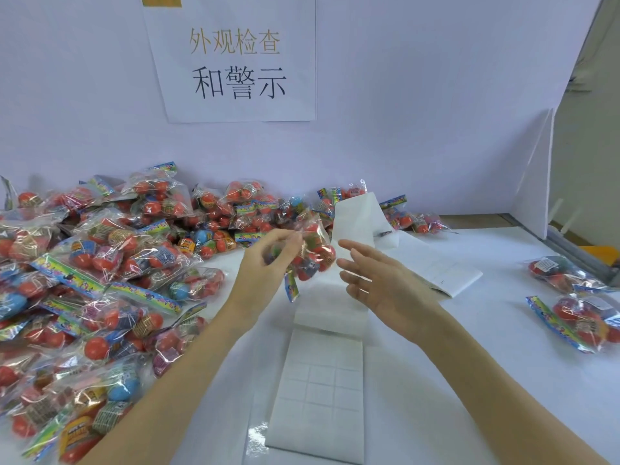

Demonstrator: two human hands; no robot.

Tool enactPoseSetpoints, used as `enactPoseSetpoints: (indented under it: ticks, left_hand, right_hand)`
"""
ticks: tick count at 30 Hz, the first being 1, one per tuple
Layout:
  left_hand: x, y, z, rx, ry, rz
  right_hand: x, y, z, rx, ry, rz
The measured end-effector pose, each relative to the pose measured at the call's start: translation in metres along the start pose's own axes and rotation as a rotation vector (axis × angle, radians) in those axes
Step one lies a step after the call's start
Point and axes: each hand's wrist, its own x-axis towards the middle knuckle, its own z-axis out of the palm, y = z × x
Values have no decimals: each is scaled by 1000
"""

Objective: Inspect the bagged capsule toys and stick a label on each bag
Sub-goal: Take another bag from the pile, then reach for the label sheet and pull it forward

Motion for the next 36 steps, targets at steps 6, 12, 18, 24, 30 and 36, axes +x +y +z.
enactPoseSetpoints:
  ticks: [6, 12, 18, 24, 30, 36]
  left_hand:
    - [-3, 1, 4, -69, -86, 21]
    - [-5, -3, 8, -141, -127, -134]
    - [-3, -5, 12, -44, -68, -91]
    - [-2, -14, 3, 22, -3, -37]
    - [-2, -9, 8, 52, -23, -25]
    - [-4, -6, 9, 85, 47, 53]
  right_hand:
    - [-2, 6, 5, -260, 39, -86]
    - [-1, 7, 8, -349, 42, -136]
    - [1, 6, 7, -315, 151, -164]
    - [3, 10, 6, -428, 187, -154]
    - [2, 10, 8, -664, 327, -398]
    - [0, 8, 6, -765, 273, -422]
